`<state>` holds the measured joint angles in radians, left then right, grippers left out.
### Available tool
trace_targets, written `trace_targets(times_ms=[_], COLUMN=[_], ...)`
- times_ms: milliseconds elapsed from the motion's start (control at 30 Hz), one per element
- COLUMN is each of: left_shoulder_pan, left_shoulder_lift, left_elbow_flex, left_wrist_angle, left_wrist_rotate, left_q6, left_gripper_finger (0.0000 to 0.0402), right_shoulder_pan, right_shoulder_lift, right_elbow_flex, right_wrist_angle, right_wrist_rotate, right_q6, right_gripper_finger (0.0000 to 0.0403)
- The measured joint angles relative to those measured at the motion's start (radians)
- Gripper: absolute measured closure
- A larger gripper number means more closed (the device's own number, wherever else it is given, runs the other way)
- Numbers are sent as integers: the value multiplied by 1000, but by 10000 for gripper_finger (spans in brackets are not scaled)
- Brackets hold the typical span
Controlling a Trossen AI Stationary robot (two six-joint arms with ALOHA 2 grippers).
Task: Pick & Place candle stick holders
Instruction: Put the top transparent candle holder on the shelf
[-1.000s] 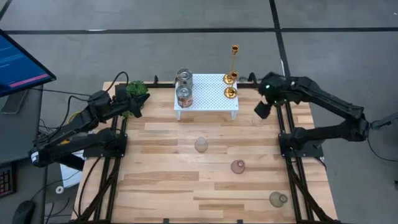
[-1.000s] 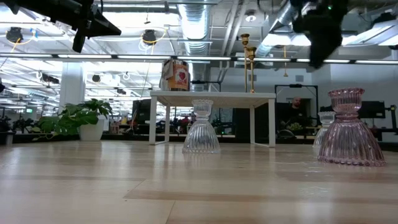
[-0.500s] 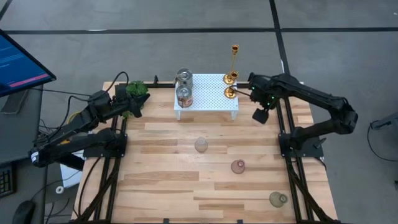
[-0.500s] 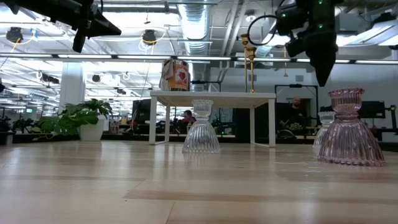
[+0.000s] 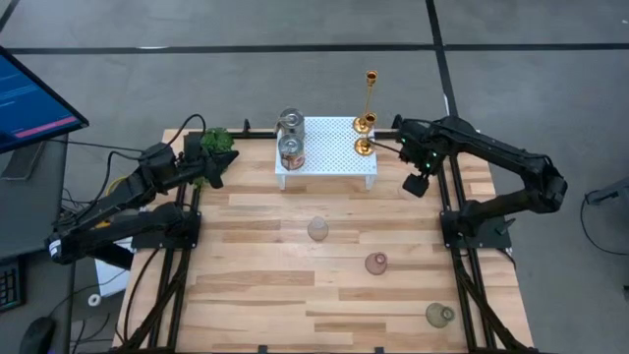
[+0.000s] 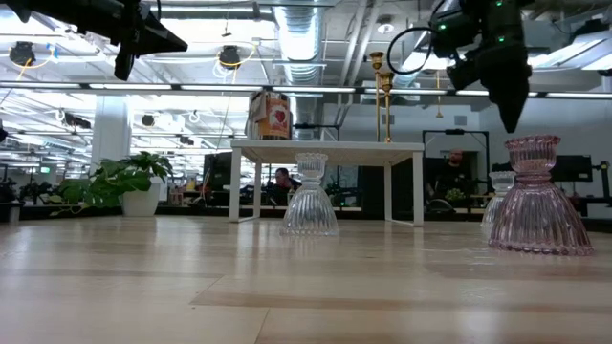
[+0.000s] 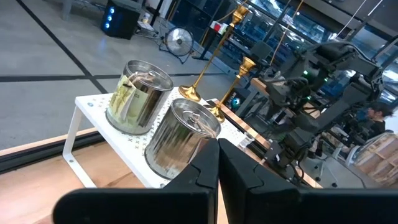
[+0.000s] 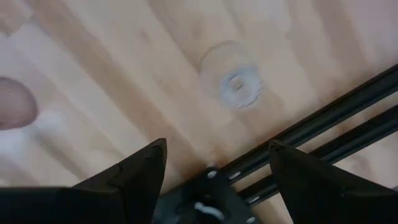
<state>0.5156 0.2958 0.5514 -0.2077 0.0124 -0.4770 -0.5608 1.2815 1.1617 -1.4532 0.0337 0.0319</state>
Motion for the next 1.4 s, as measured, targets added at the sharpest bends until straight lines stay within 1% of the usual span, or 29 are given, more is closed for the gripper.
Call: trace_targets(times_ms=[200,300,400,500,567,667,700,833,933,1033,1233,1400], left_shoulder_pan=[0,0,0,0,0,0,0,0,0,0,0,0], left_shoulder_lift=[0,1,1,1,1,1,1,1,1,1,1,1], left_elbow_flex=[0,0,0,0,0,0,0,0,0,0,0,0], left_wrist_angle=[0,0,0,0,0,0,0,0,0,0,0,0], left_wrist_rotate=[7,8,8,8,8,7,8,8,8,8,8,8], left_q6=[0,0,0,0,0,0,0,0,0,-3,-3,-1], left_gripper_finger=[396,396,396,396,396,396,396,396,396,396,396,396], right_shoulder_pan=[125,168,186,184,175,149,135,82,33,-18,-72,-94], right_shoulder_lift=[-107,-152,-168,-160,-139,-99,-87,-46,-20,-19,-19,-19], right_elbow_flex=[-99,-116,-122,-122,-122,-122,-122,-122,-122,-130,-206,-260], right_wrist_angle=[5,25,37,44,45,69,91,180,195,203,280,353], right_wrist_rotate=[-11,44,60,23,28,121,132,120,98,52,46,66], right_q6=[101,117,60,-17,-51,-58,-58,-94,-112,-133,-147,-152], right_gripper_finger=[131,131,131,131,125,104,95,53,32,26,32,33])
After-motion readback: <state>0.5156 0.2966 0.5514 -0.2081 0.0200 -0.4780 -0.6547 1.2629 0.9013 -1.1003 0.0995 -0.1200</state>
